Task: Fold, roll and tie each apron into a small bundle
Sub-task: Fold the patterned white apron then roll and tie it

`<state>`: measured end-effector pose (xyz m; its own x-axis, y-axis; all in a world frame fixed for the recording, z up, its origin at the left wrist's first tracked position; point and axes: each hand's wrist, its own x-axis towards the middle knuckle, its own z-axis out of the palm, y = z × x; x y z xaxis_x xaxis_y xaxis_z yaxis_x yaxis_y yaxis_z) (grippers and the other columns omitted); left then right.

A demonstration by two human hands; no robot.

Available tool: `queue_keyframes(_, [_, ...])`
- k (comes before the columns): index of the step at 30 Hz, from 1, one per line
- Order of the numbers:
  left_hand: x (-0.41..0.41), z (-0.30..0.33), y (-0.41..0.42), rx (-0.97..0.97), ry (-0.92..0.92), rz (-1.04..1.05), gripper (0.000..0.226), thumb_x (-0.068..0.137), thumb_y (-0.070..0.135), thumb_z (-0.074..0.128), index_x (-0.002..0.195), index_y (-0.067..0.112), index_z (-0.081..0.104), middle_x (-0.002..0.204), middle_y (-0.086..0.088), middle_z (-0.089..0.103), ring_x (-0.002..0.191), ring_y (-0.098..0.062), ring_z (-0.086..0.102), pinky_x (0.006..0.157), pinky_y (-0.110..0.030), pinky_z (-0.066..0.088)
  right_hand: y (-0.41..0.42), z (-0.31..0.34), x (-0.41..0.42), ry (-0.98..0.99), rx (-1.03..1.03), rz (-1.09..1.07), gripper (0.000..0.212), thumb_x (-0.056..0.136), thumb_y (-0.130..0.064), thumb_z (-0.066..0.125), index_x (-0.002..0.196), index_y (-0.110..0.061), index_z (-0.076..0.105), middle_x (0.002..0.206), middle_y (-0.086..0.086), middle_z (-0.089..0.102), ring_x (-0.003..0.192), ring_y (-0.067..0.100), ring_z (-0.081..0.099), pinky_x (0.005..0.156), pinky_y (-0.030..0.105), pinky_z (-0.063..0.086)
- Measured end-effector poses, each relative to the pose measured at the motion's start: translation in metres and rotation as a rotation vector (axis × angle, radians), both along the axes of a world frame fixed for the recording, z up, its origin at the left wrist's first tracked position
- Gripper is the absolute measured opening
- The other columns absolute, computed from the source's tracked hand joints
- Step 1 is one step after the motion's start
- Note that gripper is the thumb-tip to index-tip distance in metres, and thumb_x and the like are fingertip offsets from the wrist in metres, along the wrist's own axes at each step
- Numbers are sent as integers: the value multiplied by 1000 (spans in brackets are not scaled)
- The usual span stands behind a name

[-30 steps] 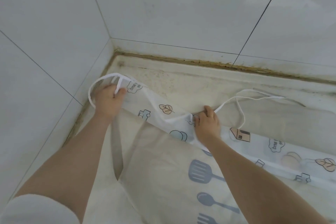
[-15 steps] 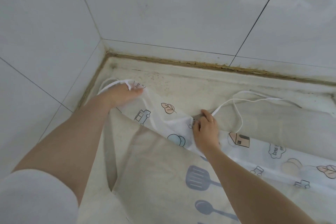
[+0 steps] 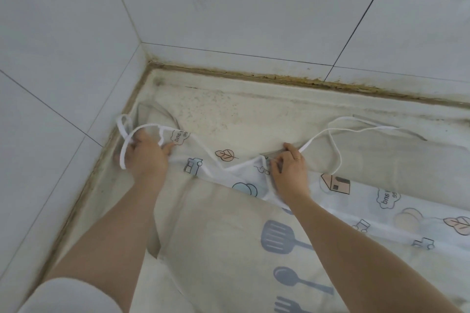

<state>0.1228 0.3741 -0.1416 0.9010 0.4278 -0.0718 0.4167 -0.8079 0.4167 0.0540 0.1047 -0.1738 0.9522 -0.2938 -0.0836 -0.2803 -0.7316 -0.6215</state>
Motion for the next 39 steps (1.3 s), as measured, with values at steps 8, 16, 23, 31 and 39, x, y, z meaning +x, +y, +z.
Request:
queue_keyframes(8, [0, 29, -13, 214, 18, -98, 46, 90, 19, 56, 131, 3, 42, 125, -21, 51, 107, -41, 53, 78, -42, 41, 0, -1, 3, -20, 113, -88, 5, 88, -10, 58, 85, -9, 62, 143, 2, 42, 130, 22, 38, 109, 32, 27])
queue_keyframes(16, [-29, 35, -113, 456, -401, -737, 28, 70, 8, 60, 98, 4, 60, 96, -19, 60, 86, -36, 60, 68, -38, 51, 0, -4, 2, -41, 114, -63, 8, 89, -9, 56, 94, -6, 62, 143, 4, 42, 129, 23, 37, 107, 27, 27])
queue_keyframes(23, [-59, -40, -154, 176, 138, -602, 80, 86, 63, 3, 151, 15, 7, 159, -8, -2, 145, -29, -2, 116, -42, -3, -21, 13, -14, -35, 311, 104, 70, 80, 16, 34, 145, -9, 27, 154, 4, 23, 142, 16, 20, 113, 18, 17])
queue_keyframes(31, [-71, -35, -153, 332, 203, -491, 74, 93, 59, 15, 150, 16, -4, 159, -5, -7, 144, -36, -3, 115, -49, -7, -107, 2, -54, 57, -132, 95, 59, 98, -28, 46, 147, -3, 23, 158, 8, 9, 146, 22, 6, 117, 25, 3])
queue_keyframes(39, [-88, -27, -197, 193, 175, -699, 85, 91, 64, 18, 150, 7, -4, 158, -8, -12, 144, -20, -14, 116, -39, -10, -108, 12, -41, 91, -154, 64, 54, 93, -26, 54, 143, -23, 35, 138, 8, 40, 127, 28, 34, 106, 36, 24])
